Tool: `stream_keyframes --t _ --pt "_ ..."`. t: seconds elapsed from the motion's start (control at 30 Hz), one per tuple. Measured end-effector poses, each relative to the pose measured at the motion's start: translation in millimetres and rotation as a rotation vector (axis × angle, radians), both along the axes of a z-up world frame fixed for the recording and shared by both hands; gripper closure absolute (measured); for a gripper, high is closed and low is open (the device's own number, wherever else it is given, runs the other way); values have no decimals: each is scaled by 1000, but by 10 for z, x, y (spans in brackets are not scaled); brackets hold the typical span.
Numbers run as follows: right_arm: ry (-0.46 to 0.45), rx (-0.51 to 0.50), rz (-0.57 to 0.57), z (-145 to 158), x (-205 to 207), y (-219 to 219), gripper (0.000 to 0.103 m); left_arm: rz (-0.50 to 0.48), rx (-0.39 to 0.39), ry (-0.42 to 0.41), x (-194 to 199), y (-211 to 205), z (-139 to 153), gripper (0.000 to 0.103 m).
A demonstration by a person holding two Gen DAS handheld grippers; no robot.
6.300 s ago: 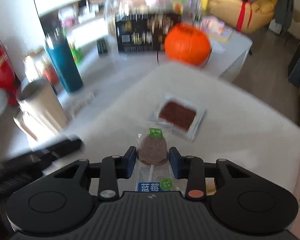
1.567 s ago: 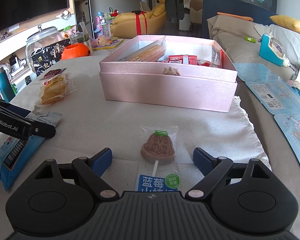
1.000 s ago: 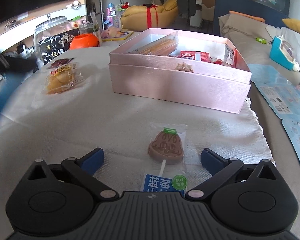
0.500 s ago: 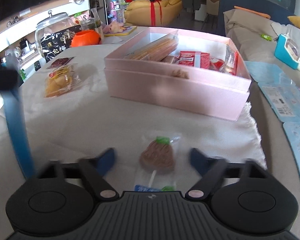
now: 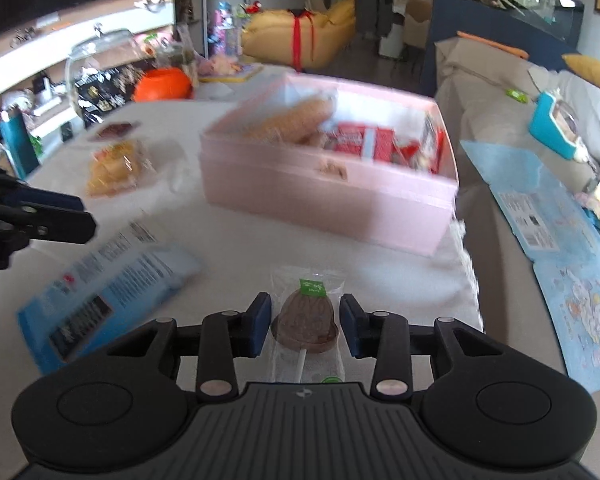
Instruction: Organize snacks
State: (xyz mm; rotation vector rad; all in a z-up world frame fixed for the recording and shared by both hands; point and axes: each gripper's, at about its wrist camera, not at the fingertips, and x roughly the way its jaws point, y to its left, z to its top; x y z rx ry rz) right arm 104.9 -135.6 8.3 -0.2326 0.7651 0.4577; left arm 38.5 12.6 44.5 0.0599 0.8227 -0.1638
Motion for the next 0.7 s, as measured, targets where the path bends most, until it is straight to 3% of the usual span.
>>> stream_keyframes --t 0.1,0.17,0.23,0.37,0.43,0.5,0.6,0.7 --pt "0 48 -34 -34 1 -115 49 -49 50 68 61 -159 -139 76" --pt "-9 64 -57 -55 -3 -190 35 -76 80 74 53 -248 -196 65" --pt "-21 82 -76 -104 -10 -275 32 -104 115 81 56 -329 -208 54" --pt "-40 102 -74 -127 -24 -288 30 -144 92 117 100 -406 -236 24" --pt "-41 106 -71 -136 -25 -290 28 -145 64 124 113 -392 -218 21" --pt "-41 113 -70 -139 -29 -298 28 -119 34 100 102 -341 -153 25" --pt "-38 125 -71 -138 -29 -308 27 -27 75 65 144 -206 -104 27" --pt "-36 126 -65 -145 -25 -296 25 39 95 104 273 -86 -173 27"
